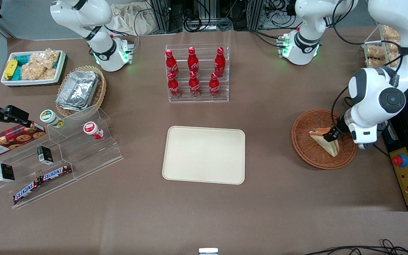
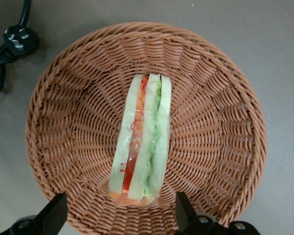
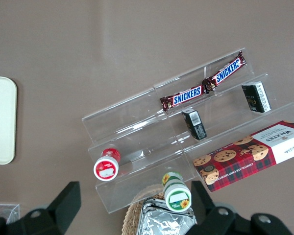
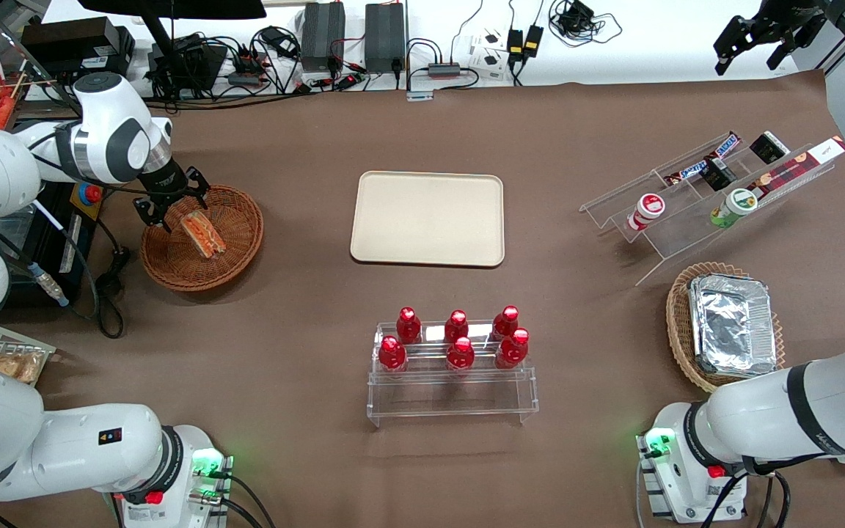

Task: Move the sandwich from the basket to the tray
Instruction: 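Close the left gripper on the sandwich and lift it from the basket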

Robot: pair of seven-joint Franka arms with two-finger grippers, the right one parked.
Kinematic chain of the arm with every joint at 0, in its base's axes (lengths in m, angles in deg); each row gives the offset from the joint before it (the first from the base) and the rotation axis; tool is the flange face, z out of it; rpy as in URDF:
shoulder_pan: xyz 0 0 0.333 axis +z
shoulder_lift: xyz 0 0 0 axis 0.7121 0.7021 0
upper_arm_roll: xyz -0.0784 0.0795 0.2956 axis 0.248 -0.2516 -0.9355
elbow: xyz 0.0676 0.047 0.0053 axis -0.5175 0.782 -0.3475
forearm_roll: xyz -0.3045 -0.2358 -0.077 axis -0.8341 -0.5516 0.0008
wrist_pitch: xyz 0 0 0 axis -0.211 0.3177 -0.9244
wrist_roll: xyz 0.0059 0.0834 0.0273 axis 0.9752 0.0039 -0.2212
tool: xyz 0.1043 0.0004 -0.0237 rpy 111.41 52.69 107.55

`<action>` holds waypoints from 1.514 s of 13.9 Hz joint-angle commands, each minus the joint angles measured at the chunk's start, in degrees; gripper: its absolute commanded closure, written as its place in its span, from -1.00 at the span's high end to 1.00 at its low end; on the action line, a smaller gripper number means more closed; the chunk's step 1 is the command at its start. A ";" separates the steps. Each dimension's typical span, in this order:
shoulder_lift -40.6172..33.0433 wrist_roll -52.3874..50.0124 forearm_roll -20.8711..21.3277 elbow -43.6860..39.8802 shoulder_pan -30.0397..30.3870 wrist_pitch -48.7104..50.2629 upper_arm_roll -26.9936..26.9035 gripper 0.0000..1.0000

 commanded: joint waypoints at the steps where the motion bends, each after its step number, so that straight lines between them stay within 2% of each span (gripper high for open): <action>1: 1.86 -0.15 0.93 0.40 0.27 -3.13 -0.14 0.98; 6: 3.28 -0.15 1.02 1.54 0.27 -6.30 -0.41 0.98; 8: 3.45 -0.06 1.02 1.63 0.36 -6.74 -0.41 0.91; 9: 3.89 -0.06 1.02 1.63 0.36 -6.74 -0.49 0.67; 11: 4.85 0.20 1.11 1.37 0.36 -7.27 -0.49 -0.15; 12: 4.86 0.46 1.89 1.20 0.36 -7.27 -0.49 -0.38; 14: 4.86 0.46 4.79 1.02 0.36 -7.27 -0.58 -1.00; 17: 4.60 0.55 4.98 0.41 0.36 -6.83 -0.58 -1.00; 21: 1.79 12.56 4.98 -1.08 3.08 -5.87 -1.11 -1.00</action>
